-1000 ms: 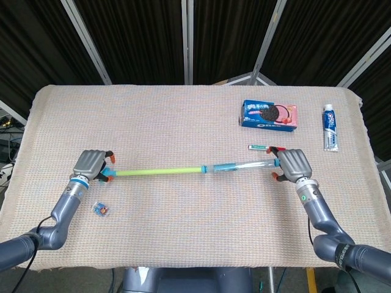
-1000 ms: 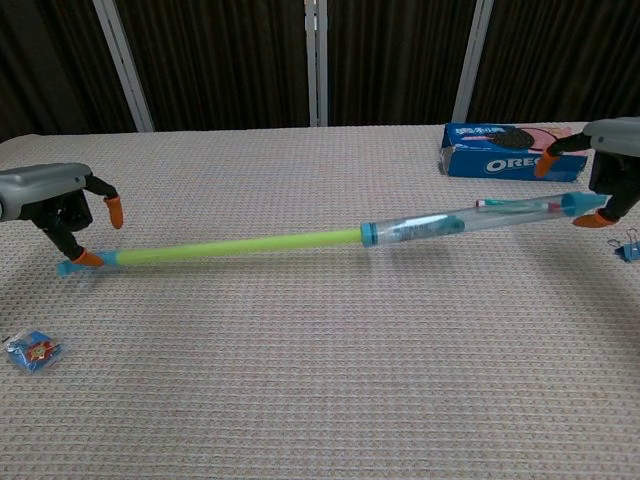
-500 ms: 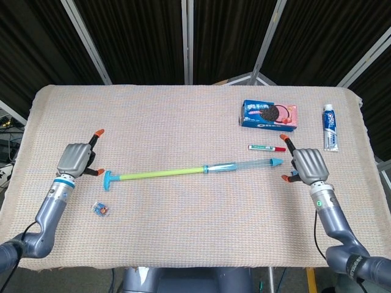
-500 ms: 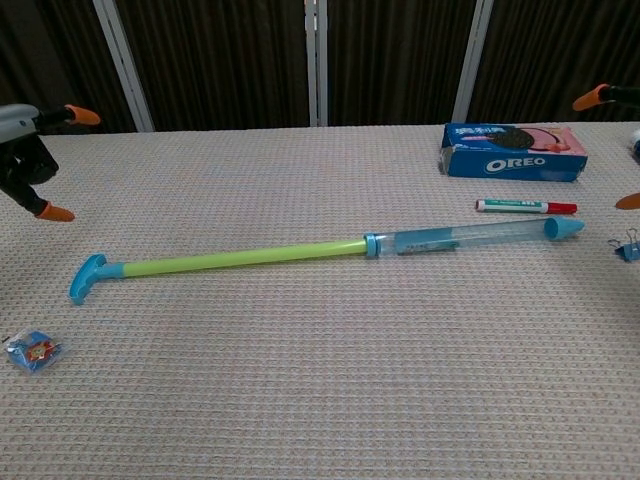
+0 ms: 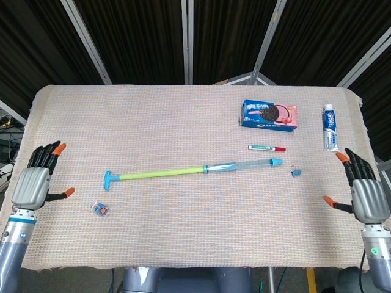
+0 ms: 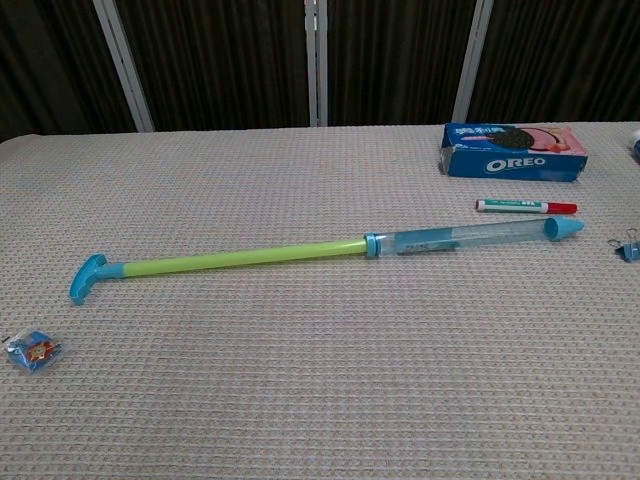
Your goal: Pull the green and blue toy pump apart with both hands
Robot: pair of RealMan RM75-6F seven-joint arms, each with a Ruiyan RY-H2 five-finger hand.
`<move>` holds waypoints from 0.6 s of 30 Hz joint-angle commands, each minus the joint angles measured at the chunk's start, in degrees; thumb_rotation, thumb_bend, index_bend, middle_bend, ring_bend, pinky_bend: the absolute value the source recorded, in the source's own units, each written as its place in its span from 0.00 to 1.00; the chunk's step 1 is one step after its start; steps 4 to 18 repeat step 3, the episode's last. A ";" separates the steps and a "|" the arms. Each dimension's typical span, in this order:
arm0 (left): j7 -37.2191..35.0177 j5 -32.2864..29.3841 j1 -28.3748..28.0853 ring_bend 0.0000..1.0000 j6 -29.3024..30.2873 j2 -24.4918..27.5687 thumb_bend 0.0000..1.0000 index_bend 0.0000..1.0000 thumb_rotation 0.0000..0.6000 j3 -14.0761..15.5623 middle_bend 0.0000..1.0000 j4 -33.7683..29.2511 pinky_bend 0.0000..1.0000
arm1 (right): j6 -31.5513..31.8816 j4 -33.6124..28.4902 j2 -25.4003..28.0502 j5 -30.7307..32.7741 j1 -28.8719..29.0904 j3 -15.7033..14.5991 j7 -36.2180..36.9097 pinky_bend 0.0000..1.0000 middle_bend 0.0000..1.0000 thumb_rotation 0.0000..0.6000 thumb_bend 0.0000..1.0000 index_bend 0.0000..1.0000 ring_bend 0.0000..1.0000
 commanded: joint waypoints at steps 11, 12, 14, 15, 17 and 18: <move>1.74 3.46 2.37 0.00 2.49 0.27 0.00 0.00 1.00 2.23 0.00 -1.52 0.00 | 4.42 -1.45 -0.44 -2.26 -4.16 -1.63 -3.21 0.00 0.00 1.00 0.00 0.00 0.00; 1.74 3.46 2.37 0.00 2.49 0.27 0.00 0.00 1.00 2.23 0.00 -1.52 0.00 | 4.42 -1.45 -0.44 -2.26 -4.16 -1.63 -3.21 0.00 0.00 1.00 0.00 0.00 0.00; 1.74 3.46 2.37 0.00 2.49 0.27 0.00 0.00 1.00 2.23 0.00 -1.52 0.00 | 4.42 -1.45 -0.44 -2.26 -4.16 -1.63 -3.21 0.00 0.00 1.00 0.00 0.00 0.00; 1.74 3.46 2.37 0.00 2.49 0.27 0.00 0.00 1.00 2.23 0.00 -1.52 0.00 | 4.42 -1.45 -0.44 -2.26 -4.16 -1.63 -3.21 0.00 0.00 1.00 0.00 0.00 0.00; 1.74 3.46 2.37 0.00 2.49 0.27 0.00 0.00 1.00 2.23 0.00 -1.52 0.00 | 4.42 -1.45 -0.44 -2.26 -4.16 -1.63 -3.21 0.00 0.00 1.00 0.00 0.00 0.00; 1.74 3.46 2.37 0.00 2.49 0.27 0.00 0.00 1.00 2.23 0.00 -1.52 0.00 | 4.42 -1.45 -0.44 -2.26 -4.16 -1.63 -3.21 0.00 0.00 1.00 0.00 0.00 0.00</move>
